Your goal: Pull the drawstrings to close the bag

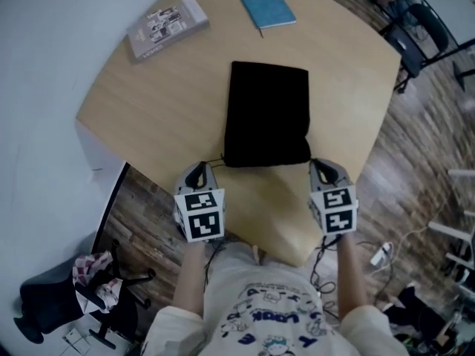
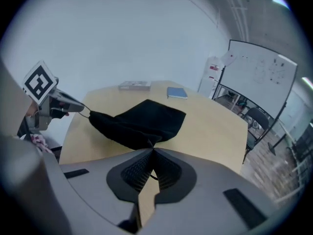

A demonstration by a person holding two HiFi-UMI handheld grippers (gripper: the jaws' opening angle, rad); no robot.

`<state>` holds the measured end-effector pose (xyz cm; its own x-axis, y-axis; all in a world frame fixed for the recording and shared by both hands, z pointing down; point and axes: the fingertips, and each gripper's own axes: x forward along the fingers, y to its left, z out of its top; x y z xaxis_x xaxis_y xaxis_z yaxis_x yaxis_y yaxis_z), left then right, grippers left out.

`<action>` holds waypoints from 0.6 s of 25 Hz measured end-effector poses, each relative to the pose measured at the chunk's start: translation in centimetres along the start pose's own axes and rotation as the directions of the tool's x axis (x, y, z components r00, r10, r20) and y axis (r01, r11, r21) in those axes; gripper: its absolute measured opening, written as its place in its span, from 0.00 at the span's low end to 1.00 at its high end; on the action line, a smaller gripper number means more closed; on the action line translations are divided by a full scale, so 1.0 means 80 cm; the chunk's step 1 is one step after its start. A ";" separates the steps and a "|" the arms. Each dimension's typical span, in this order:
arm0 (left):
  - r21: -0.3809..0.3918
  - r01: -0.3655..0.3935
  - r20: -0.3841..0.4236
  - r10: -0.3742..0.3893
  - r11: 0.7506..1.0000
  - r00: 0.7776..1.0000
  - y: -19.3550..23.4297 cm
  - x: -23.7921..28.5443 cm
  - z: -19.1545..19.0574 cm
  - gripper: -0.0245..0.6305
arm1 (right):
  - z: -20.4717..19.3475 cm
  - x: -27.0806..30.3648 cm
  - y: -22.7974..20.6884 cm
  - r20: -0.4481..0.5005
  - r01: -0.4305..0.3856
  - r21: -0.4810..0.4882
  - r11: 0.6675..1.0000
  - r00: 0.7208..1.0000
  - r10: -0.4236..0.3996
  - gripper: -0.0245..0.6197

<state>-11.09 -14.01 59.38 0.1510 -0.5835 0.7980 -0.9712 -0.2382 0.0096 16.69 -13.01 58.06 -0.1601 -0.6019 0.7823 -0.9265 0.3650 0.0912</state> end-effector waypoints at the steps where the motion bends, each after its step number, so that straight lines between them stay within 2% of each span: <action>1: -0.019 -0.026 0.015 0.027 0.999 1.000 0.003 -0.005 0.008 0.05 | 0.009 -0.005 -0.003 0.018 0.024 0.025 0.999 1.000 -0.024 0.04; 7: -0.099 -0.152 0.101 0.161 0.984 0.982 0.029 -0.027 0.061 0.05 | 0.047 -0.030 -0.041 0.081 0.159 0.138 0.978 0.982 -0.171 0.04; 15: -0.174 -0.232 0.166 0.261 0.957 0.951 0.048 -0.062 0.102 0.05 | 0.081 -0.072 -0.076 0.119 0.299 0.268 0.916 0.933 -0.340 0.04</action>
<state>-14.07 -18.39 50.55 -0.0791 -0.7459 0.6613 -0.9965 0.0422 -0.0716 21.03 -16.39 49.00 0.1248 -0.7703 0.6254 -0.9876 -0.0363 0.1524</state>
